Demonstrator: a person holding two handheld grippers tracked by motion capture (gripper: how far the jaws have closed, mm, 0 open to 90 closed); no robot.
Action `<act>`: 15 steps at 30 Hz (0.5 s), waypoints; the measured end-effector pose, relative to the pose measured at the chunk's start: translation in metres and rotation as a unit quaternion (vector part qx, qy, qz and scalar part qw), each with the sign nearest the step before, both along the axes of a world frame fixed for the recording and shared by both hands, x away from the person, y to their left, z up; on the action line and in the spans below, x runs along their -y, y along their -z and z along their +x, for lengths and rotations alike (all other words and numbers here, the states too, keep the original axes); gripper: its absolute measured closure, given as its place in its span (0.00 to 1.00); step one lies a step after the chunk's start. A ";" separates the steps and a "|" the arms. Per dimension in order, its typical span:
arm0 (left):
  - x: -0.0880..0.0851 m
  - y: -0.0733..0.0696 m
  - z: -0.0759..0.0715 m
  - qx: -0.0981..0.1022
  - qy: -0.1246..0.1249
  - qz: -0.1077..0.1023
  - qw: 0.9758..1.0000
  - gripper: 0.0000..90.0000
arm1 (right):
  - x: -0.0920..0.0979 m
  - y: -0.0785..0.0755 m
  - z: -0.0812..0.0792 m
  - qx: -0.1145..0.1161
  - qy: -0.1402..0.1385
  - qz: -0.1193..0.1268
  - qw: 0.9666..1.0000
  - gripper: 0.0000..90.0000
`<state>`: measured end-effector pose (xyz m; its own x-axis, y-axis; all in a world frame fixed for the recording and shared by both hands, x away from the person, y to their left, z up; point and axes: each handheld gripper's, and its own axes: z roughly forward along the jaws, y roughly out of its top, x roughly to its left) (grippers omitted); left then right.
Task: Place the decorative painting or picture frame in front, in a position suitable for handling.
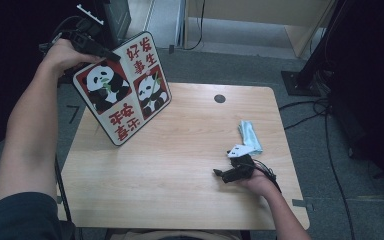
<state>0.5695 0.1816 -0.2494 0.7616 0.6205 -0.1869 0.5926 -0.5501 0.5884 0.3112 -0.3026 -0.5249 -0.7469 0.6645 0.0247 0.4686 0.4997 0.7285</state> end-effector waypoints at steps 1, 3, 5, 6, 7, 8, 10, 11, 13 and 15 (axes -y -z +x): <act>0.001 0.000 0.000 -0.002 0.004 0.001 1.000 0.73 | 0.000 0.000 0.000 0.000 0.000 0.000 1.000 0.08; 0.002 0.001 0.001 -0.010 0.007 -0.002 1.000 0.75 | 0.000 0.000 0.000 0.000 0.000 0.000 1.000 0.08; 0.004 0.001 0.001 -0.009 0.006 0.002 1.000 0.78 | 0.000 0.000 0.000 0.000 0.000 0.000 1.000 0.08; 0.004 0.002 0.001 -0.015 0.004 0.001 1.000 0.78 | 0.000 0.000 0.000 0.000 0.000 0.000 1.000 0.08; 0.005 0.001 0.001 -0.014 0.003 0.004 1.000 0.79 | 0.000 0.000 0.000 0.000 0.000 -0.001 1.000 0.08; 0.005 0.001 0.001 -0.013 0.001 0.009 1.000 0.80 | 0.000 0.000 0.000 0.000 0.000 0.000 1.000 0.08; 0.004 0.000 0.001 -0.016 -0.006 0.006 1.000 0.84 | 0.000 0.000 0.000 0.000 0.000 0.000 1.000 0.08; 0.004 0.000 0.000 -0.018 -0.006 0.004 1.000 0.84 | 0.000 0.000 0.000 0.000 -0.001 0.000 1.000 0.08; 0.005 -0.001 0.000 -0.021 -0.006 0.004 1.000 0.85 | 0.000 0.000 0.000 0.000 -0.001 0.000 1.000 0.08; 0.006 -0.003 -0.001 -0.020 -0.006 0.005 1.000 0.86 | 0.000 0.000 0.000 0.000 -0.001 0.000 1.000 0.08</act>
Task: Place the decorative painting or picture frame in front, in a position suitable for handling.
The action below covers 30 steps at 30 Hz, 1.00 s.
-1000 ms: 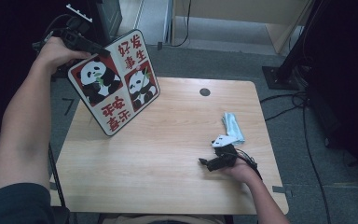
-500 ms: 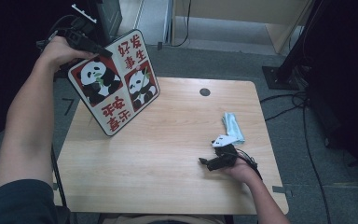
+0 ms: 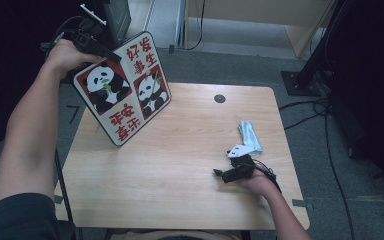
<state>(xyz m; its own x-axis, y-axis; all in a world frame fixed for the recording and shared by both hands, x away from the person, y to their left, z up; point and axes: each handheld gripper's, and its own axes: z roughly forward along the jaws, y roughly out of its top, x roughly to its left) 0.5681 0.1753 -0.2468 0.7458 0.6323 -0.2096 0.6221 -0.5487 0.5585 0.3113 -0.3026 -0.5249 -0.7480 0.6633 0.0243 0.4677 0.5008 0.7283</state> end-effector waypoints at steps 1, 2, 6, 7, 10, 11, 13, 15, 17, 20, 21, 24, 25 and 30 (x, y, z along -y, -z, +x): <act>0.000 0.000 0.000 0.000 0.000 0.000 1.000 0.86 | 0.000 0.000 0.000 0.000 0.000 0.000 1.000 0.08; 0.002 -0.001 -0.001 0.003 0.002 0.001 1.000 0.86 | 0.000 0.000 0.000 0.000 0.000 0.000 1.000 0.08; 0.010 -0.006 -0.006 0.009 0.005 0.002 1.000 0.86 | 0.000 0.000 0.000 0.000 0.000 0.000 1.000 0.08; 0.010 -0.006 -0.006 0.009 0.005 0.002 1.000 0.86 | 0.000 0.000 0.000 0.000 0.000 0.000 1.000 0.08; 0.016 -0.009 -0.009 0.014 0.015 0.009 1.000 0.87 | 0.000 0.000 0.000 0.001 0.000 0.001 1.000 0.09; 0.016 -0.009 -0.009 0.014 0.015 0.009 1.000 0.87 | 0.000 0.000 0.000 0.001 0.000 0.001 1.000 0.09; 0.019 -0.011 -0.011 0.018 0.012 0.015 1.000 0.87 | 0.000 0.000 0.000 0.001 0.001 0.001 1.000 0.09; 0.022 -0.014 -0.015 0.028 0.018 0.024 0.999 0.87 | 0.000 0.000 0.000 0.001 0.000 0.001 1.000 0.09; 0.024 -0.017 -0.018 0.034 0.021 0.032 0.999 0.87 | 0.000 0.000 0.000 0.000 0.000 0.000 1.000 0.09; 0.024 -0.022 -0.021 0.025 0.020 0.024 0.999 0.88 | 0.000 0.000 0.000 0.001 0.000 0.000 1.000 0.09; 0.024 -0.023 -0.023 0.029 0.024 0.022 0.999 0.88 | 0.000 0.000 0.000 0.001 0.000 0.000 1.000 0.09; 0.028 -0.029 -0.030 0.042 0.024 0.028 0.998 0.88 | 0.000 0.000 0.000 0.001 0.000 0.000 1.000 0.09; 0.028 -0.029 -0.030 0.042 0.024 0.028 0.998 0.88 | 0.000 0.000 0.000 0.001 0.000 0.000 1.000 0.09; 0.031 -0.037 -0.041 0.039 0.031 0.019 0.999 0.88 | 0.000 0.000 0.000 0.000 0.000 -0.001 1.000 0.09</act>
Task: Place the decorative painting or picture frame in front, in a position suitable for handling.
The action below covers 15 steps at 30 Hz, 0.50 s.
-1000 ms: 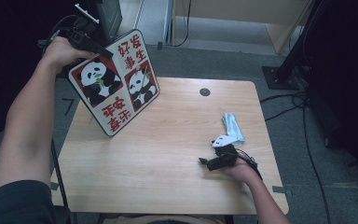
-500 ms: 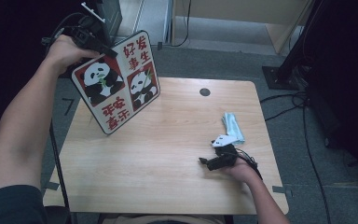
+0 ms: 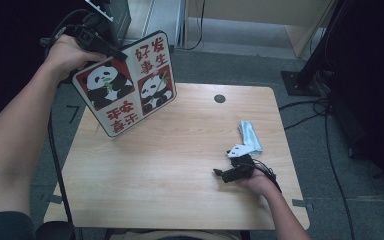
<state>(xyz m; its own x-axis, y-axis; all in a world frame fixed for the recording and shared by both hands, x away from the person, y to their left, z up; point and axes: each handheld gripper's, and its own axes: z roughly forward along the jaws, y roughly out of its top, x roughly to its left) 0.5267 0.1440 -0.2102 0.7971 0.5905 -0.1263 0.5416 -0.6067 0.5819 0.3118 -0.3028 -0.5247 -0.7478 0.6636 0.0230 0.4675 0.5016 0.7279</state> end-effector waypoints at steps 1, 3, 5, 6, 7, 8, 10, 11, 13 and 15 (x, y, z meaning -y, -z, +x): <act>0.001 -0.001 -0.002 -0.005 0.001 -0.001 1.000 0.88 | 0.000 0.000 0.000 0.000 0.000 0.000 1.000 0.09; 0.004 -0.001 -0.006 -0.013 0.006 -0.001 1.000 0.88 | 0.000 0.000 0.000 0.000 0.000 0.000 1.000 0.09; 0.008 -0.001 -0.011 -0.020 0.012 0.002 1.000 0.88 | 0.000 0.000 0.000 0.000 0.000 0.000 1.000 0.09; 0.013 0.000 -0.016 -0.027 0.016 0.006 0.999 0.88 | 0.000 0.000 0.000 0.000 0.000 -0.001 1.000 0.09; 0.013 0.000 -0.016 -0.027 0.016 0.006 0.999 0.88 | 0.000 0.000 0.000 0.000 0.000 -0.001 1.000 0.09; 0.015 0.001 -0.020 -0.028 0.022 0.007 0.999 0.88 | 0.000 0.000 0.000 0.000 0.000 -0.001 1.000 0.09; 0.018 0.003 -0.025 -0.029 0.032 0.009 0.999 0.88 | 0.000 0.000 0.000 0.000 0.000 -0.001 1.000 0.09; 0.020 0.005 -0.027 -0.032 0.035 0.008 0.999 0.88 | 0.000 0.000 0.000 0.000 0.000 -0.001 1.000 0.09; 0.022 0.008 -0.031 -0.037 0.033 0.005 0.999 0.88 | 0.000 0.000 0.000 0.000 0.000 0.000 1.000 0.09; 0.025 0.010 -0.035 -0.040 0.037 0.005 0.998 0.88 | 0.000 0.000 0.000 0.000 0.000 0.000 1.000 0.09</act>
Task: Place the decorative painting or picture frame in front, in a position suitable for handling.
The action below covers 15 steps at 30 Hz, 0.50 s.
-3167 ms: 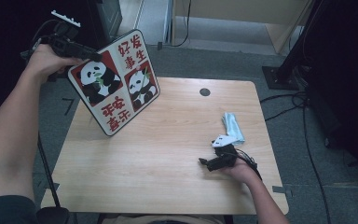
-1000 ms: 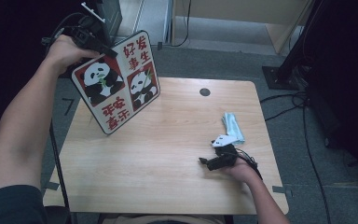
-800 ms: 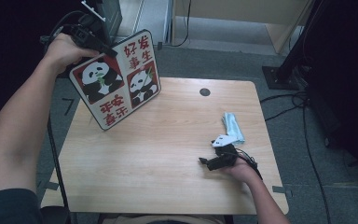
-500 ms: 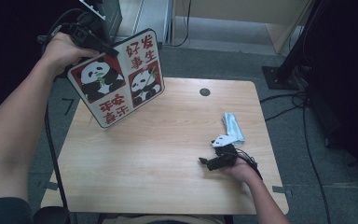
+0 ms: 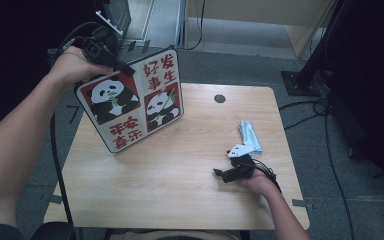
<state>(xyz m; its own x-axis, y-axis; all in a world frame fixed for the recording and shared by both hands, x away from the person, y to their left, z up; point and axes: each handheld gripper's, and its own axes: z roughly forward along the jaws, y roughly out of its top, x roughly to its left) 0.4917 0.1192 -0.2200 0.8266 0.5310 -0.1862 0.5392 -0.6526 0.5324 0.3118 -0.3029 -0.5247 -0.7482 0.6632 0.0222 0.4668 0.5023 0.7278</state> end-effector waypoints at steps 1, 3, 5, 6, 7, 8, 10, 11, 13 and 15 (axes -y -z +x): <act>0.003 0.000 -0.004 0.000 0.004 0.002 1.000 0.88 | 0.000 0.000 0.000 0.000 0.000 0.000 1.000 0.09; 0.008 0.000 -0.009 0.005 0.009 0.007 1.000 0.88 | 0.000 0.000 0.000 0.000 0.000 0.000 1.000 0.09; 0.013 0.000 -0.015 0.009 0.013 0.008 1.000 0.88 | 0.000 0.000 0.000 0.000 0.000 0.000 1.000 0.09; 0.013 0.000 -0.015 0.009 0.013 0.008 1.000 0.88 | 0.000 0.000 0.000 0.000 0.000 0.000 1.000 0.09; 0.016 0.000 -0.020 0.009 0.016 0.008 1.000 0.88 | 0.000 0.000 0.000 0.000 0.000 0.000 1.000 0.09; 0.016 0.000 -0.020 0.009 0.016 0.008 1.000 0.88 | 0.000 0.000 0.000 0.000 0.000 0.000 1.000 0.09; 0.021 0.000 -0.025 0.008 0.026 0.006 1.000 0.88 | 0.000 0.000 0.000 0.000 0.000 0.000 1.000 0.09; 0.024 0.000 -0.028 0.004 0.032 0.005 0.999 0.88 | 0.000 0.000 0.000 0.000 0.000 0.000 1.000 0.09; 0.027 0.001 -0.032 0.001 0.037 0.001 0.999 0.88 | 0.000 0.000 0.000 0.000 0.000 0.000 1.000 0.09; 0.031 0.003 -0.038 0.002 0.042 -0.001 0.999 0.88 | 0.000 0.000 0.000 0.000 0.000 0.000 1.000 0.09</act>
<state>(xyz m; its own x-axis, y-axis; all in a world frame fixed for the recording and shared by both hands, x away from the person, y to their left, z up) 0.4539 0.0878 -0.2230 0.8690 0.4597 -0.1834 0.4805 -0.6947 0.5354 0.3118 -0.3029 -0.5247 -0.7486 0.6627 0.0215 0.4663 0.5031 0.7276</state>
